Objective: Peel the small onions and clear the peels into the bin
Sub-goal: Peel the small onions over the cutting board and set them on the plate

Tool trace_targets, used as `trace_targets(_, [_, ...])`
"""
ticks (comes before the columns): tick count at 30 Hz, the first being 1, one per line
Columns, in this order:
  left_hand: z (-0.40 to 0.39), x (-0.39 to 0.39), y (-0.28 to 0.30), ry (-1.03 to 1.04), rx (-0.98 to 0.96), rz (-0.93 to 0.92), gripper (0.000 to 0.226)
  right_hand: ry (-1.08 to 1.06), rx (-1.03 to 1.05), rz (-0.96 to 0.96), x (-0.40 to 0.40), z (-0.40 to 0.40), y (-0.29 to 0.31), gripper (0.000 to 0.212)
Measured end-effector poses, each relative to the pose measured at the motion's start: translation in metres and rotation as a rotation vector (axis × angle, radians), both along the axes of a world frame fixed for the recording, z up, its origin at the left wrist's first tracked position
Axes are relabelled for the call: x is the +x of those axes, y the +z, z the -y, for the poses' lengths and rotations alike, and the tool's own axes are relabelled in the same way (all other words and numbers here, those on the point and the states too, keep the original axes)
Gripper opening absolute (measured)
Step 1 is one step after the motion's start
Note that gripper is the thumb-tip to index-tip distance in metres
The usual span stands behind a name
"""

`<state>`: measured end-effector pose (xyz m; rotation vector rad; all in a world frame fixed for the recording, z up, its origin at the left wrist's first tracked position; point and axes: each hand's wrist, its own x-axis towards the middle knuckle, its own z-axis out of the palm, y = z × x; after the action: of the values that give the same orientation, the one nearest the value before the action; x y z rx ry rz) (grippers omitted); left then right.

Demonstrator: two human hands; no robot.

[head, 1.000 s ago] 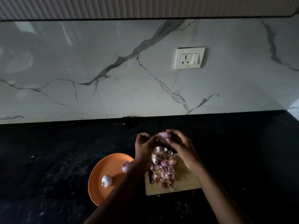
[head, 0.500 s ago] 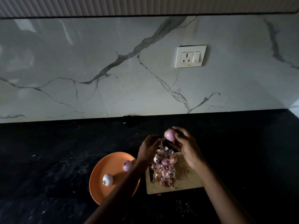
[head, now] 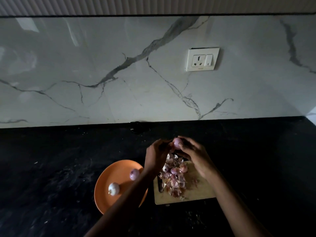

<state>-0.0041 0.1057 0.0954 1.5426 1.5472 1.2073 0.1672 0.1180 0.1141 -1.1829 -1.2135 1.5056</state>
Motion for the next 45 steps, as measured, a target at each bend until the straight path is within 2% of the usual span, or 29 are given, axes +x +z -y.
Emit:
trace_targets(4, [0.002,0.003,-0.003,0.038,0.096,-0.088,0.013,0.039,-0.012,-0.053,-0.001,0.003,0.004,0.068])
trace_targets(8, [0.006,0.008,-0.002,0.084,0.165,-0.127,0.008,0.026,-0.026,-0.072,-0.003,0.005,0.006,0.055])
trace_targets(11, [0.007,0.008,0.000,0.098,0.123,-0.123,0.009,0.033,-0.033,-0.076,-0.004,0.006,0.006,0.057])
trace_targets(14, [0.005,0.007,0.000,0.101,0.066,-0.051,0.008,0.037,-0.027,-0.060,-0.004,0.007,0.008,0.052])
trace_targets(17, [0.005,0.008,0.006,0.041,-0.013,0.150,0.011,0.028,0.003,-0.005,-0.003,0.004,0.011,0.053])
trace_targets(21, [0.002,0.007,0.004,-0.020,-0.002,0.255,0.023,0.045,0.069,0.074,-0.001,0.001,0.010,0.037])
trace_targets(24, [-0.001,0.009,0.000,0.021,-0.036,0.371,0.029,0.039,0.088,0.100,-0.002,0.000,0.011,0.040])
trace_targets(27, [0.001,0.012,0.001,0.050,-0.045,0.477,0.025,0.039,0.089,0.121,-0.003,-0.002,0.010,0.043])
trace_targets(35, [0.003,0.015,0.001,0.141,-0.073,0.438,0.008,-0.001,0.088,0.126,-0.005,-0.001,0.006,0.036])
trace_targets(39, [0.001,0.005,-0.003,0.075,-0.135,0.353,0.026,-0.026,0.037,0.073,0.000,-0.001,0.003,0.049])
trace_targets(42, [0.001,0.003,0.004,0.044,-0.192,0.455,0.032,-0.014,0.026,0.031,0.003,-0.003,0.004,0.045])
trace_targets(45, [0.000,0.005,0.011,-0.045,-0.217,0.508,0.024,-0.051,0.025,0.022,0.002,-0.005,0.006,0.060])
